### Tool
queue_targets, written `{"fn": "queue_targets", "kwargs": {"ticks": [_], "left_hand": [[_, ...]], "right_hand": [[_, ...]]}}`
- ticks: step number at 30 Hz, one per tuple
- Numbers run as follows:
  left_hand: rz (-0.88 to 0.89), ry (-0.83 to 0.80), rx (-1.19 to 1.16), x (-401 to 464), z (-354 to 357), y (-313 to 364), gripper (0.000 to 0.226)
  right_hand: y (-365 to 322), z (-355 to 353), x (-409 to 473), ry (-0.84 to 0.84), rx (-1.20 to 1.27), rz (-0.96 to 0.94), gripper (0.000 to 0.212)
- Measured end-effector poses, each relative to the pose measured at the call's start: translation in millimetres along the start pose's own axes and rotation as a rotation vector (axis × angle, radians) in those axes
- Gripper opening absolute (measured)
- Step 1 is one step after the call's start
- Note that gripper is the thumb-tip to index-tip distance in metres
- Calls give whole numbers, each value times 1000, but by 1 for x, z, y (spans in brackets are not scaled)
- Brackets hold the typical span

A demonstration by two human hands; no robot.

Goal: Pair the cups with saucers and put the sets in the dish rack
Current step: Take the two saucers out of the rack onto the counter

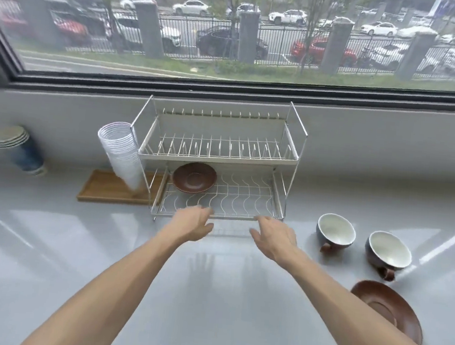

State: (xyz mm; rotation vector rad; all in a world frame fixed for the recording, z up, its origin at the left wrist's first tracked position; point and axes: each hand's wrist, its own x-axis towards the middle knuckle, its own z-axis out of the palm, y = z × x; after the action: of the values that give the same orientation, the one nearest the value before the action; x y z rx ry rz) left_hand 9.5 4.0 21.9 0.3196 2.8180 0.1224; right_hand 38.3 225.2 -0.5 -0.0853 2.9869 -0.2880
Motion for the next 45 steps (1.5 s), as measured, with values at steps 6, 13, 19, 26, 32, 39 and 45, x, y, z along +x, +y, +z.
{"fn": "queue_targets", "kwargs": {"ticks": [6,13,19,26,32,39,45], "left_hand": [[-189,506,-130,5,-8,-58,55],[-301,586,-369,39,2,-78,56],[-320,547,-466,78,11,-77,57],[-515,466,-631,124,11,-84,59],[-521,422,-758,147,15,-93,68],[-602,376,-909,160,11,-100,61],[-595,314,-932,157,-2,-96,68]], "right_hand": [[-56,-8,42,225,192,-75,58],[-82,-4,80,270,238,-86,58],[-90,12,121,240,244,-71,57],[-95,34,171,162,312,-8,59],[-109,39,204,66,429,58,57],[-114,45,227,-129,575,122,67],[-116,39,222,-125,687,165,69]]}}
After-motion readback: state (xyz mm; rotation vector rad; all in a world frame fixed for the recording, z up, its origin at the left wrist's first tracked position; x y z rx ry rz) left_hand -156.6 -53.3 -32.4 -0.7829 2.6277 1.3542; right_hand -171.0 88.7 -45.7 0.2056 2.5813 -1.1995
